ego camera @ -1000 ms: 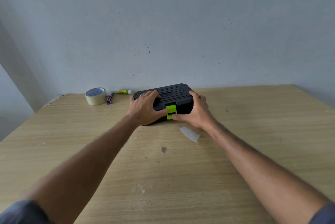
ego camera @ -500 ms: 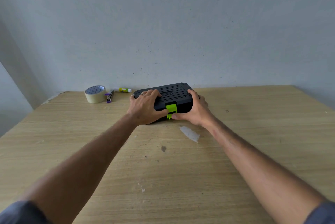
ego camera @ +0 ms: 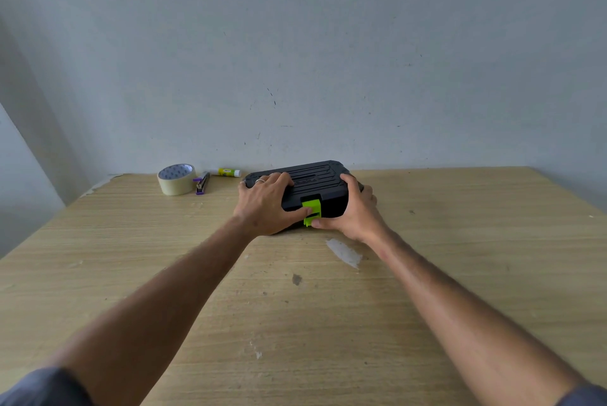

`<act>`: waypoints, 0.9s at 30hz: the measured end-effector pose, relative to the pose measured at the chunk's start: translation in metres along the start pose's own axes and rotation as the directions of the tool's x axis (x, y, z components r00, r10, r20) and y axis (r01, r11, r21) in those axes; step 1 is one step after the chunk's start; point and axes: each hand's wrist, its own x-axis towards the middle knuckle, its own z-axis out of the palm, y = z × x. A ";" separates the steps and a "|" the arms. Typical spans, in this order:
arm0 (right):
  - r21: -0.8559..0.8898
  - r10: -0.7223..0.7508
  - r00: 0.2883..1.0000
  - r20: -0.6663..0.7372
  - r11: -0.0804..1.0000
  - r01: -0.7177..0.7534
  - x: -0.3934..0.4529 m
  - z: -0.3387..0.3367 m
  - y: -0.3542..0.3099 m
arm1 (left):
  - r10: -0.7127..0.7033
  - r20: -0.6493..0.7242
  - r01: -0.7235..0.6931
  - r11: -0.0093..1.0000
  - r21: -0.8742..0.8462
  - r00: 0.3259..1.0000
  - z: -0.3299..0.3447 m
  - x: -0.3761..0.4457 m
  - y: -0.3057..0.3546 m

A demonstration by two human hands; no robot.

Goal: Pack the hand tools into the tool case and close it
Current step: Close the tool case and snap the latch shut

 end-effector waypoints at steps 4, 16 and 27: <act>-0.025 -0.018 0.999 -0.040 1.000 0.017 -0.005 0.005 0.002 | 0.009 0.003 -0.009 1.000 0.012 1.000 0.001 -0.001 -0.002; -0.133 -0.092 0.984 -0.155 0.989 0.072 -0.012 0.013 0.003 | 0.037 0.007 -0.037 0.999 0.027 0.999 0.000 0.003 -0.004; -0.267 -0.177 0.966 -0.189 0.956 0.123 -0.010 0.009 0.004 | 0.046 -0.004 -0.046 0.999 0.019 0.999 0.002 0.002 -0.006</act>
